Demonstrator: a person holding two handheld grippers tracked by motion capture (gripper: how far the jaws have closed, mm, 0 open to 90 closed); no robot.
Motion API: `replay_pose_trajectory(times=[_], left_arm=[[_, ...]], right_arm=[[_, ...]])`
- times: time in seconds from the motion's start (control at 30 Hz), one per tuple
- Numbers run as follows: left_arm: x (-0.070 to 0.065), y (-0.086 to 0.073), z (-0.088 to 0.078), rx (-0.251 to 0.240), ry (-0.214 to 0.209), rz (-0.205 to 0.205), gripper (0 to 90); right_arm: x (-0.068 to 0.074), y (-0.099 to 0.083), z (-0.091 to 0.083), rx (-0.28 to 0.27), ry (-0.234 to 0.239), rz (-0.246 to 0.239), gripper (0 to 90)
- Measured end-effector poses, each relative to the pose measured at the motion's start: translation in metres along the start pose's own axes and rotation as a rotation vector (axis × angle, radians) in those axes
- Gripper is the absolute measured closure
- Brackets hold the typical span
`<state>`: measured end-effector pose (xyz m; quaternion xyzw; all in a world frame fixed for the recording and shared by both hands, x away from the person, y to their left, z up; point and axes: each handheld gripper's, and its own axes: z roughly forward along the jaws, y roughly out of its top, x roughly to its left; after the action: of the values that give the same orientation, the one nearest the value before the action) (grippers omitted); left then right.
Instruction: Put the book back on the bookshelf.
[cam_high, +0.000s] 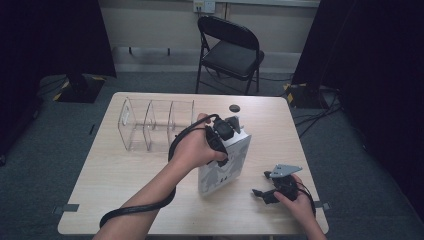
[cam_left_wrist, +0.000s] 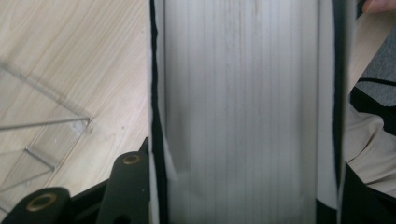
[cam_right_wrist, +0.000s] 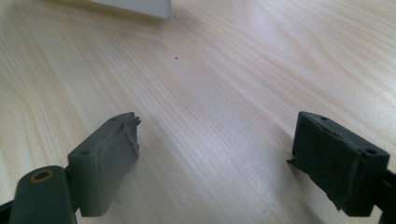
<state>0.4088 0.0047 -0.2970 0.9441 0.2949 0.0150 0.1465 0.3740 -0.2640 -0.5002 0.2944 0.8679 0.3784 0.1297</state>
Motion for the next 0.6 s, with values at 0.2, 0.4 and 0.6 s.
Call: replay_pose_trajectory(times=[0.2, 0.4, 0.6], left_arm=[[0.006, -0.008, -0.005, 0.01, 0.024, -0.021, 52.7], [0.013, -0.014, -0.007, 0.017, 0.013, -0.039, 52.7], [0.018, -0.02, -0.01, 0.019, 0.013, -0.06, 52.7]], right_arm=[[0.0, 0.0, 0.0, 0.0, 0.0, 0.001, 13.4], [0.0, 0.0, 0.0, -0.001, 0.001, 0.001, 13.3], [0.0, 0.0, 0.0, 0.0, 0.001, 0.001, 13.4]])
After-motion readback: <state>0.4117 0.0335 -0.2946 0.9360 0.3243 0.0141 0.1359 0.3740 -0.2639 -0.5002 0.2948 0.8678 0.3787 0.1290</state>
